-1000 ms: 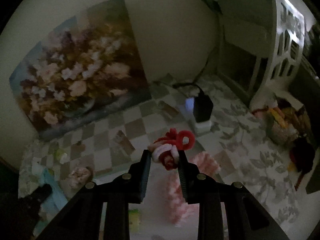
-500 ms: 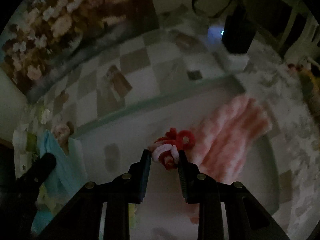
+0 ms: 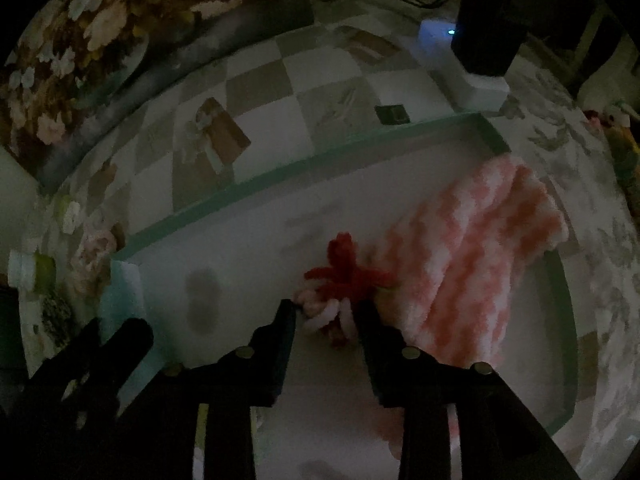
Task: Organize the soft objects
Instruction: 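Carry the doll into the white tray with the right tool while the left tool carries the mask, then move the left tool to the leopard-print cloth while the right tool moves to the pink floral cloth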
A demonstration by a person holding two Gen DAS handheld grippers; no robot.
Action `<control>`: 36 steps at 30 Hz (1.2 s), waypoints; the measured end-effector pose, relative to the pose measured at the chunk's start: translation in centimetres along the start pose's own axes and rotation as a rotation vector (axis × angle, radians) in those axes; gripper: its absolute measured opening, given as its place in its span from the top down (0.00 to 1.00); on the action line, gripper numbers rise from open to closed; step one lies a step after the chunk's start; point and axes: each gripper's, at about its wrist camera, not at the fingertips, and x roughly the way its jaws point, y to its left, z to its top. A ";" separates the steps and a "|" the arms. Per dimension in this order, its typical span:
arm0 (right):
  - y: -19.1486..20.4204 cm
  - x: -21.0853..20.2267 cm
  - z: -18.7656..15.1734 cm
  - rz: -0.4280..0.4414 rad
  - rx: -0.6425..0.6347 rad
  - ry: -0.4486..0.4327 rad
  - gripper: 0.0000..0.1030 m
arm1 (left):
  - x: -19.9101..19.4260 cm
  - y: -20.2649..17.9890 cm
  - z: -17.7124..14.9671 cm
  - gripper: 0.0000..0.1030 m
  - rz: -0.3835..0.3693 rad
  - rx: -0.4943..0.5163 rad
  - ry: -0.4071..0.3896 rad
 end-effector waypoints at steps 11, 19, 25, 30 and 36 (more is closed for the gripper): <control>0.6 -4.0 0.5 -0.037 -0.030 -0.119 0.00 | -3.0 4.6 0.9 0.05 0.082 -0.146 -0.025; 0.3 -3.9 0.6 -0.044 -0.010 -0.133 0.00 | -3.9 10.9 0.9 0.04 0.131 -0.317 -0.045; 0.9 -4.2 0.7 -0.063 -0.017 -0.138 0.00 | -5.1 15.0 0.6 0.03 0.199 -0.399 -0.067; 1.3 -4.2 0.7 -0.052 -0.023 -0.139 0.00 | -6.7 18.4 0.3 0.03 0.241 -0.467 -0.093; 2.6 -3.7 0.4 -0.049 -0.061 -0.122 0.00 | -9.3 22.4 -0.5 0.03 0.292 -0.538 -0.141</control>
